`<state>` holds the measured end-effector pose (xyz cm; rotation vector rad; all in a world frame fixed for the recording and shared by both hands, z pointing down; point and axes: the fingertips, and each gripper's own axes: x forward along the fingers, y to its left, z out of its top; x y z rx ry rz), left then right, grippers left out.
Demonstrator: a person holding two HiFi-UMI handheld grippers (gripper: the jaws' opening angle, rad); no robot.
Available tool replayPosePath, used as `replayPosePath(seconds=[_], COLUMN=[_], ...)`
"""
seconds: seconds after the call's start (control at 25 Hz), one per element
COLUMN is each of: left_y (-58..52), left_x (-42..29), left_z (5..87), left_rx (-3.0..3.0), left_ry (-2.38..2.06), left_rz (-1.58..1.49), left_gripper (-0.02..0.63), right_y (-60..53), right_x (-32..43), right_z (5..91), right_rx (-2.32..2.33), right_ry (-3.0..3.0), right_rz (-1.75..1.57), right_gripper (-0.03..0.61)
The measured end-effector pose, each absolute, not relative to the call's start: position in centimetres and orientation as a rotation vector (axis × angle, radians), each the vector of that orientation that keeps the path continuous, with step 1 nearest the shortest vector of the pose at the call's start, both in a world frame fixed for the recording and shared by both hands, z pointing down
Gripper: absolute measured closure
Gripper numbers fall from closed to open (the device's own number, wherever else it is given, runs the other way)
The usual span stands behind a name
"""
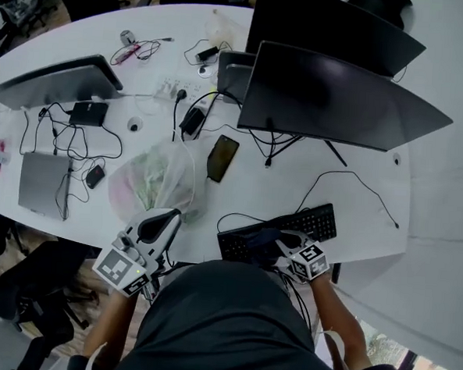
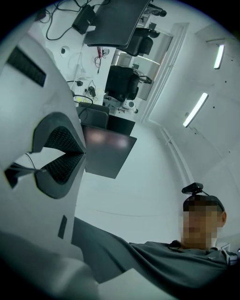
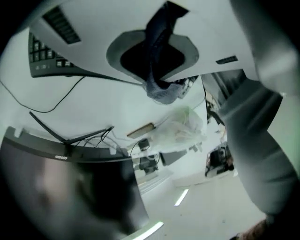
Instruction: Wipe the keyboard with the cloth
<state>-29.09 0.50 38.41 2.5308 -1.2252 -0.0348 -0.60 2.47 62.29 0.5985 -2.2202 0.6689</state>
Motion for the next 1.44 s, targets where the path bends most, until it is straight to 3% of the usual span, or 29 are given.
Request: replayPosePath(seconds=[0.16,0.48,1.44], left_y=[-0.1,-0.5,0.6], left_x=[-28.6,-27.7,-22.0], left_z=[37.6,37.2,39.6], left_rx=[2.556,2.56,2.569], left_ry=[-1.203,-1.18,-0.96], left_rz=[-0.048,-0.088,-0.079], left_gripper=[0.609,0.609,0.609], right_y=[-2.2,-6.9,-2.4], right_x=[-1.6,-2.0,4.9], right_z=[52.2,37.4,35.4], right_rx=[0.89,1.187,1.417], right_ry=[-2.489,-2.702,-2.53], right_rz=[0.744,0.422,0.431], right_gripper=[0.531,0.532,0.534])
